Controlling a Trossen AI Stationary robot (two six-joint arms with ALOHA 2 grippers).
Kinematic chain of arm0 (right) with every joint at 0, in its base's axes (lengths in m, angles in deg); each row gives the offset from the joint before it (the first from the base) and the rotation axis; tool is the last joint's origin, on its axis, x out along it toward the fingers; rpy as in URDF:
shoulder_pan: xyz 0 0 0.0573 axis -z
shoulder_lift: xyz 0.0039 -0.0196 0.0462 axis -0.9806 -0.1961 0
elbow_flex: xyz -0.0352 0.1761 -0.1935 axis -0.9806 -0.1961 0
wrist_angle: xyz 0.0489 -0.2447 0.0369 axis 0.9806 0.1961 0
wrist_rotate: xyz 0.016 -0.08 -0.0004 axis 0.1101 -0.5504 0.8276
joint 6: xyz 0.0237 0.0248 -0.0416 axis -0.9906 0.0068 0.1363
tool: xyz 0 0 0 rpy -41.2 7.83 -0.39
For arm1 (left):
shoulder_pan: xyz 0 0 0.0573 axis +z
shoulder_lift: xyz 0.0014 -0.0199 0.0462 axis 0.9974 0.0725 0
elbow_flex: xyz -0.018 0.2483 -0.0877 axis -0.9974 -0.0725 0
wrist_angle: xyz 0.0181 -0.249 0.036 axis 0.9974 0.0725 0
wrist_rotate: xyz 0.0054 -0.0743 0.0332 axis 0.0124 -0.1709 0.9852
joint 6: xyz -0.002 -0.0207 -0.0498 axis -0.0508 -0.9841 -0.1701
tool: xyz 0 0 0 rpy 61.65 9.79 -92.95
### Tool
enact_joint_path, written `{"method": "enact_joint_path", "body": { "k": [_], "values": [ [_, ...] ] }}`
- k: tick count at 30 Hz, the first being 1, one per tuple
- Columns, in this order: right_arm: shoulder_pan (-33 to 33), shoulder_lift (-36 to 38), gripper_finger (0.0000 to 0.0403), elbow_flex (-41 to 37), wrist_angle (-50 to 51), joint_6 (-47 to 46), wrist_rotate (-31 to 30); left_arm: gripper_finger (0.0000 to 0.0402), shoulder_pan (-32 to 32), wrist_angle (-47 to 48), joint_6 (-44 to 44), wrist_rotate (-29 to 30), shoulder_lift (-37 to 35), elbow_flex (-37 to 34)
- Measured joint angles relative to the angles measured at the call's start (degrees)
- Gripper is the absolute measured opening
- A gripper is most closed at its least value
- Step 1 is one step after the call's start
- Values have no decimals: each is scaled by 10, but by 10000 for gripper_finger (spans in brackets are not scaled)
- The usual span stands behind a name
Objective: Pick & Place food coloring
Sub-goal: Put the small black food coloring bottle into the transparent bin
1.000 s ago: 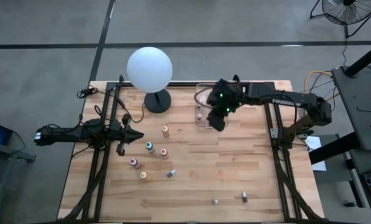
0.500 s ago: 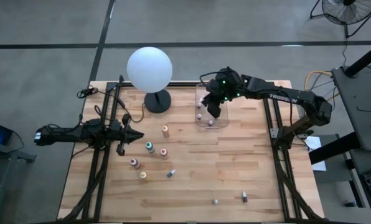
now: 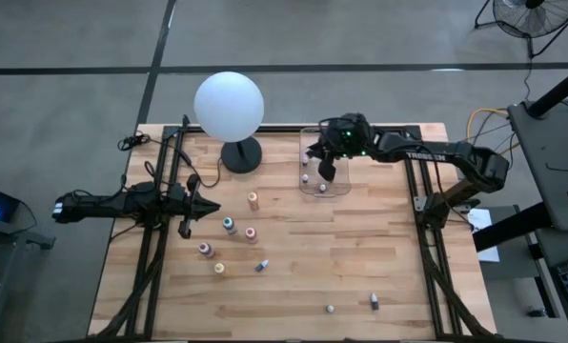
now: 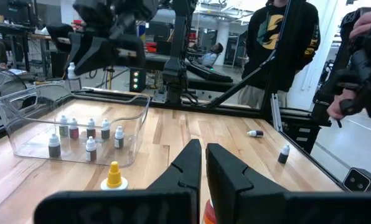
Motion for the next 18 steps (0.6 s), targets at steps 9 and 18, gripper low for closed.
{"method": "enact_joint_path", "body": {
  "k": [9,18],
  "values": [
    [17,-30,44,-34,-31,6,-3,0,0,0,0,0,0,0],
    [23,-75,44,-47,-88,64,34,0,0,0,0,0,0,0]
  ]
}}
